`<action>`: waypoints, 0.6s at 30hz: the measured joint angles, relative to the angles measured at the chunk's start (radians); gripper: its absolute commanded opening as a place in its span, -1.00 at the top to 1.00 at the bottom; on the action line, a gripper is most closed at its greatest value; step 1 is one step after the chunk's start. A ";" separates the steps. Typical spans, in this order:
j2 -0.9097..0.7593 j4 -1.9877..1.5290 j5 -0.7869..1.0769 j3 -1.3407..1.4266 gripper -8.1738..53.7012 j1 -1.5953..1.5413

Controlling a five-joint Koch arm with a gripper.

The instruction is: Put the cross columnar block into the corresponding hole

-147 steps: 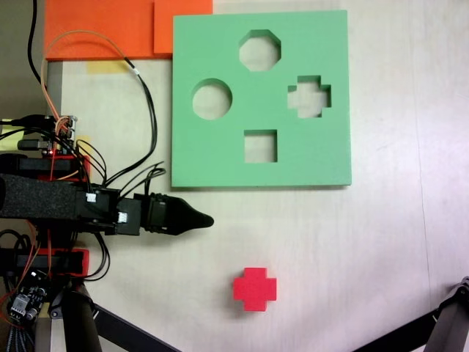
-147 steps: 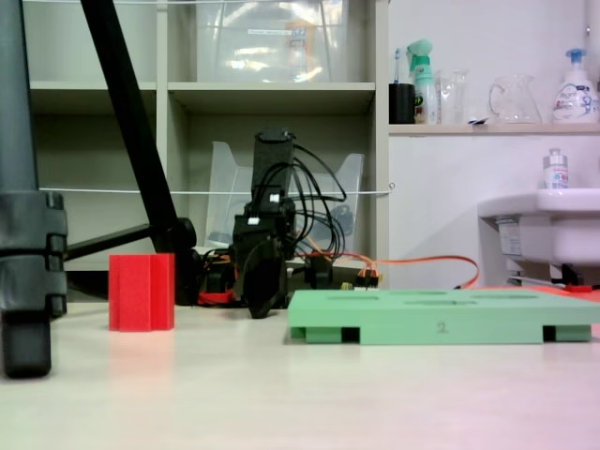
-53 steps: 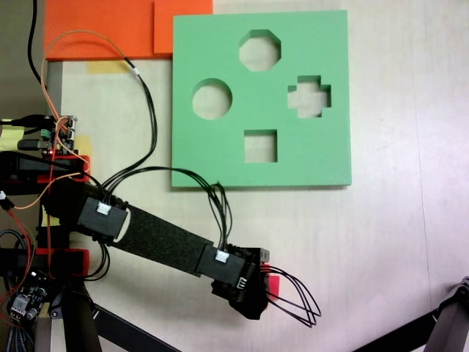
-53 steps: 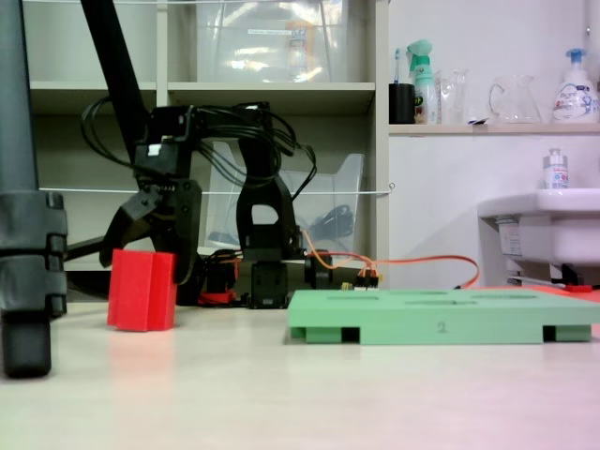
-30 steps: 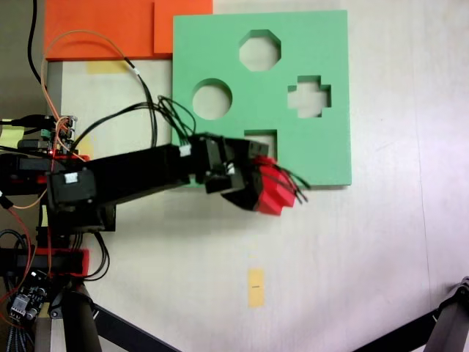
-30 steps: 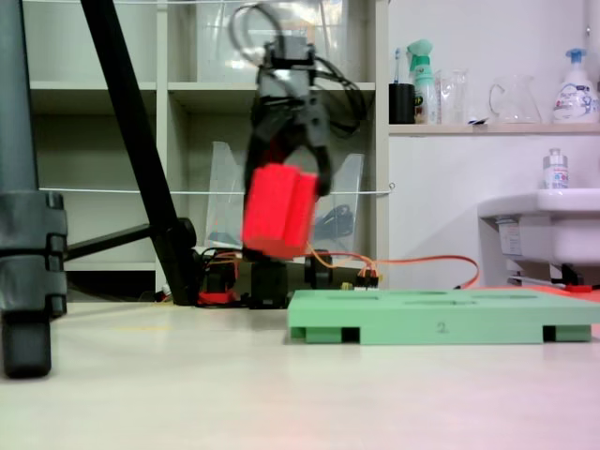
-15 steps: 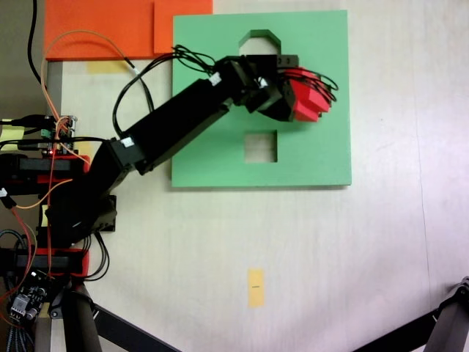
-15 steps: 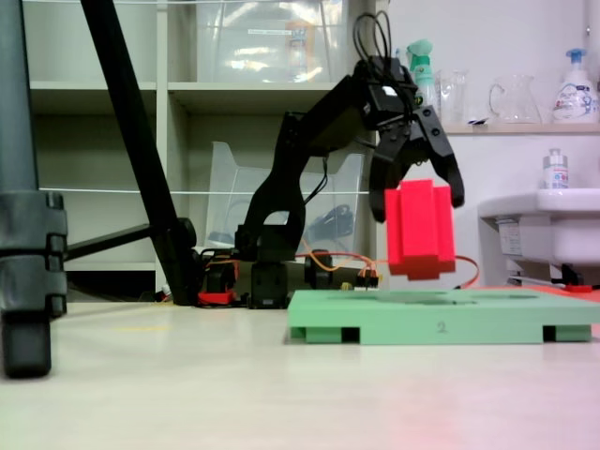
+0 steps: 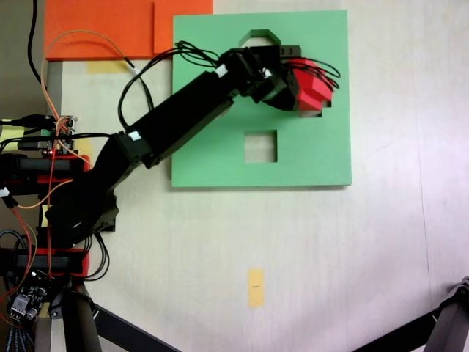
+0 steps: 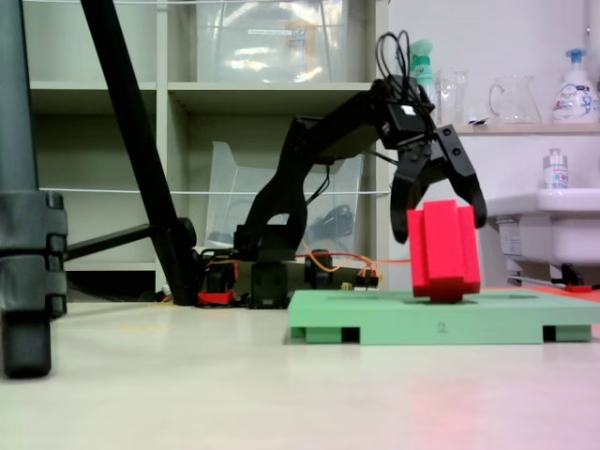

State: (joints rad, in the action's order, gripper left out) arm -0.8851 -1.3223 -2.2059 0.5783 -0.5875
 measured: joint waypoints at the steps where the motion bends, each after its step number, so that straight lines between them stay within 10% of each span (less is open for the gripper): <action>1: 0.000 0.000 0.000 -0.003 0.03 0.000; 18: -0.031 -0.140 0.089 -0.008 0.03 -0.011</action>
State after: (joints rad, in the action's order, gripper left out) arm -0.9158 -1.4619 -2.1169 0.5706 -0.5983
